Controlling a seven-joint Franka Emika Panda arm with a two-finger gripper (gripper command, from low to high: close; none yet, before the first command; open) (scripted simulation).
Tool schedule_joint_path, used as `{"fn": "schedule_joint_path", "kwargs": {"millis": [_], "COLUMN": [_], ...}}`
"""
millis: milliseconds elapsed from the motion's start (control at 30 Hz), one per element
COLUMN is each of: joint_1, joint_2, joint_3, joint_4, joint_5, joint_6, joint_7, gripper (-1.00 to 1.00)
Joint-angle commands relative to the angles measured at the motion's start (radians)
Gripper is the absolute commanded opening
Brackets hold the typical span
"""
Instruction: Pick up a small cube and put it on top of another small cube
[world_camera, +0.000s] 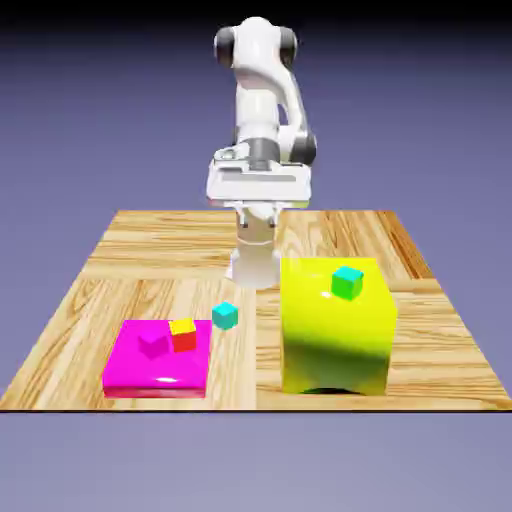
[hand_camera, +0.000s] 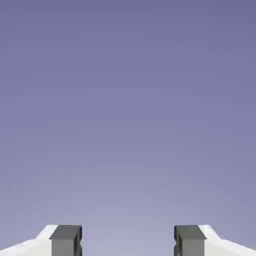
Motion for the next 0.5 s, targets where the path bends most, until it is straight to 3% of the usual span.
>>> {"fn": "schedule_joint_path", "kwargs": {"millis": [0,467], "joint_1": [-0.018,-0.274], "joint_2": [0.022,0.330], "joint_3": [-0.015,-0.221], "joint_4": [-0.005,-0.080], "joint_5": [0.044,0.652], "joint_6": [-0.030,-0.448], "joint_7": [0.004,0.066], "gripper": [0.00,0.00]}}
